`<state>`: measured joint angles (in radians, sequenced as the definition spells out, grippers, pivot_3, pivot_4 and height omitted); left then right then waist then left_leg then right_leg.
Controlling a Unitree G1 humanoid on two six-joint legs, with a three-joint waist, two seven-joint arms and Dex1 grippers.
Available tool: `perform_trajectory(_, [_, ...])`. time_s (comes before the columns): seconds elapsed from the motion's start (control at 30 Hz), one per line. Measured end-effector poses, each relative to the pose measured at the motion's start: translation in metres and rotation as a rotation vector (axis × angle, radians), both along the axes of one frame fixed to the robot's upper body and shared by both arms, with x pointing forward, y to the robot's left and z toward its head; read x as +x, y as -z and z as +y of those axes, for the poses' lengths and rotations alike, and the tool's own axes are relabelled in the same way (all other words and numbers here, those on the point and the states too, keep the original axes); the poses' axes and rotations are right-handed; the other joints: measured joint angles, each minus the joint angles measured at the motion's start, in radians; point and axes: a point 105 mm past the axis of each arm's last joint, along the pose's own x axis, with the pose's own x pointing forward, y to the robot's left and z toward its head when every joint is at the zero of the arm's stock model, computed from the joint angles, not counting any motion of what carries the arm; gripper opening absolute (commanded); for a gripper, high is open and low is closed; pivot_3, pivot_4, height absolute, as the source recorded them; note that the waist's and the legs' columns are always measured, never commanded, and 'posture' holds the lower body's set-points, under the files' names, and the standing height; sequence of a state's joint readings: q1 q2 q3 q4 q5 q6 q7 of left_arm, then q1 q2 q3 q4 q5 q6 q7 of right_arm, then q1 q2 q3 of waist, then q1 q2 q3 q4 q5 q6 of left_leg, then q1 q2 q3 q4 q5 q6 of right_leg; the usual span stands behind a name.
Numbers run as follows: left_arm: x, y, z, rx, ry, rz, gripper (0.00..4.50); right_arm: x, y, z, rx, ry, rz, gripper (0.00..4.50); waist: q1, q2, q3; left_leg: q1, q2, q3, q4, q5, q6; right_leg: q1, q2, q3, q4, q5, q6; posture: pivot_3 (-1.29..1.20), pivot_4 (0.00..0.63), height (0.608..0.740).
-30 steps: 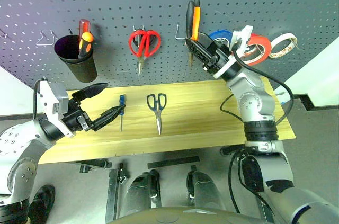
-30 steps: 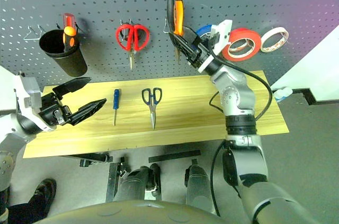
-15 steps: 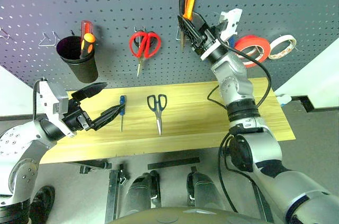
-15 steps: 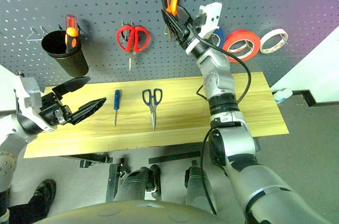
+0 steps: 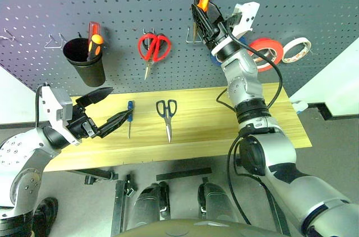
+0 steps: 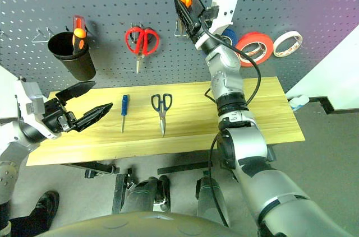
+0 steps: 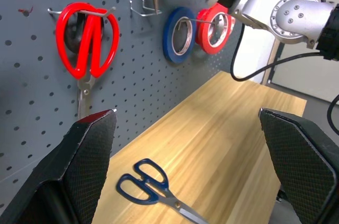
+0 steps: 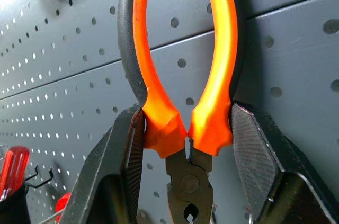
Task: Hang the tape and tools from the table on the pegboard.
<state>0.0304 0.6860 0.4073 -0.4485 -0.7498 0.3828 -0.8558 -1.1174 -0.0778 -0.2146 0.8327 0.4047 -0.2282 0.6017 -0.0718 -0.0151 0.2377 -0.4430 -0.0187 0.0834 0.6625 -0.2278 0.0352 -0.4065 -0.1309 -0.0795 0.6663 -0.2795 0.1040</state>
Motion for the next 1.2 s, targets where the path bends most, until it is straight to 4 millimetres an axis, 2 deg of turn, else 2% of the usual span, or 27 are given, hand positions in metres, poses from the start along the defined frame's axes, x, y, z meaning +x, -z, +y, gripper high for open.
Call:
perform_trajectory(0.47, [-0.003, 0.001, -0.002, 0.005, -0.003, 0.001, 4.5, 0.007, 0.007, 0.003, -0.019, 0.111, 0.004, 2.08, 0.001, 0.0, 0.0, 0.0, 0.0, 0.0, 0.0, 0.001, 0.0, -0.001, 0.0, 0.0, 0.001, 0.0, -0.001, -0.04, 0.138, 0.74])
perform_trajectory(0.67, [-0.003, 0.0, -0.003, 0.006, -0.001, -0.001, 4.5, 0.008, 0.01, 0.006, -0.11, 0.201, -0.038, 2.08, 0.001, 0.0, 0.0, 0.0, 0.0, 0.0, 0.0, 0.001, -0.001, -0.001, 0.0, 0.001, 0.001, 0.0, -0.001, -0.04, 0.141, 0.74])
perform_trajectory(0.73, [-0.003, 0.001, -0.003, 0.006, -0.002, 0.001, 4.5, 0.006, 0.015, 0.009, -0.146, 0.218, -0.05, 2.08, 0.0, 0.0, 0.0, 0.0, 0.001, 0.0, -0.001, 0.001, -0.001, -0.001, 0.0, 0.001, 0.001, 0.0, -0.001, -0.04, 0.143, 0.74])
perform_trajectory(0.9, [-0.004, 0.004, -0.002, 0.005, -0.008, 0.013, 4.5, 0.004, 0.052, 0.016, -0.202, 0.221, 0.003, 2.08, 0.001, 0.0, 0.0, 0.0, 0.001, 0.0, -0.001, 0.001, 0.0, -0.001, 0.0, 0.001, 0.0, 0.0, -0.001, -0.04, 0.148, 0.74])
perform_trajectory(1.2, [-0.005, 0.002, -0.003, 0.006, -0.007, 0.009, 4.5, 0.003, 0.055, 0.019, -0.209, 0.265, -0.003, 2.08, 0.002, 0.0, 0.0, 0.0, 0.001, 0.0, -0.001, 0.001, 0.0, -0.001, 0.001, 0.001, 0.0, 0.0, -0.001, -0.03, 0.151, 0.74])
